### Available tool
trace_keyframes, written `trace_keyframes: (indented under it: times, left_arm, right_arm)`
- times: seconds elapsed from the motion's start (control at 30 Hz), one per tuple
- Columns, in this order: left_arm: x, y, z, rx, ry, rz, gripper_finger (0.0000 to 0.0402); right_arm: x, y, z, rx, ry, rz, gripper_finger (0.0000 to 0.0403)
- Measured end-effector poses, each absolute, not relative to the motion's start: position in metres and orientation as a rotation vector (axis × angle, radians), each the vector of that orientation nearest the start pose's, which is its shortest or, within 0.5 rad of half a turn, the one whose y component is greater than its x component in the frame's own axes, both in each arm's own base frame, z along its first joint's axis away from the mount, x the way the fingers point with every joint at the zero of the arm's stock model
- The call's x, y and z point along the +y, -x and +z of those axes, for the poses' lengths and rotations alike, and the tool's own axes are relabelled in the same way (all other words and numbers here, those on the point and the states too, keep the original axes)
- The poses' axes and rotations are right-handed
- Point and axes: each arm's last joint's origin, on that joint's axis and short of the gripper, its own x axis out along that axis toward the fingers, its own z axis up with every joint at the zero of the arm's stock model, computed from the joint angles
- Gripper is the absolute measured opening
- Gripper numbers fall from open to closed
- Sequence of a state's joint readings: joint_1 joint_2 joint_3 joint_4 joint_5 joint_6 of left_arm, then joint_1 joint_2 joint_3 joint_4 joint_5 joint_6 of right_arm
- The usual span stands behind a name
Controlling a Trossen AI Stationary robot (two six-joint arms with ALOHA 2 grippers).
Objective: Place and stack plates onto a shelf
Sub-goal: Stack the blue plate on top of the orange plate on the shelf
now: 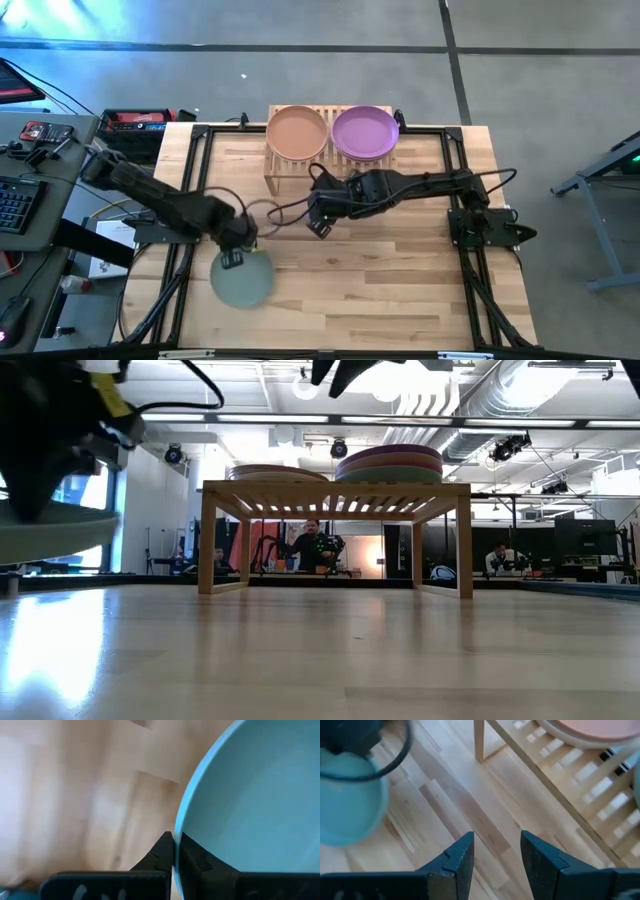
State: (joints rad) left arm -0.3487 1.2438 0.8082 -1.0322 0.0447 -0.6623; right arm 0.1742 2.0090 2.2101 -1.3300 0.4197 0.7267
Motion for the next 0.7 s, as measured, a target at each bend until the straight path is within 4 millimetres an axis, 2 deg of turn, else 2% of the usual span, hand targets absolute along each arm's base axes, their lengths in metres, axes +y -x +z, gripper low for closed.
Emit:
trace_keyframes:
  times: [0.23, 0.47, 0.7]
  left_arm:
    - [-0.036, -0.182, 0.24, 1.343, 0.419, 0.448, 0.0001]
    - [-0.014, -0.182, 0.264, 1.242, 0.503, 0.532, 0.0001]
    - [0.001, -0.186, 0.284, 1.137, 0.529, 0.619, 0.0001]
  right_arm:
    - [0.046, -0.406, 0.369, 0.878, -0.32, -0.529, 0.0139]
    - [0.037, -0.415, 0.373, 0.835, -0.313, -0.446, 0.0139]
    - [0.02, -0.419, 0.375, 0.779, -0.414, -0.501, 0.0139]
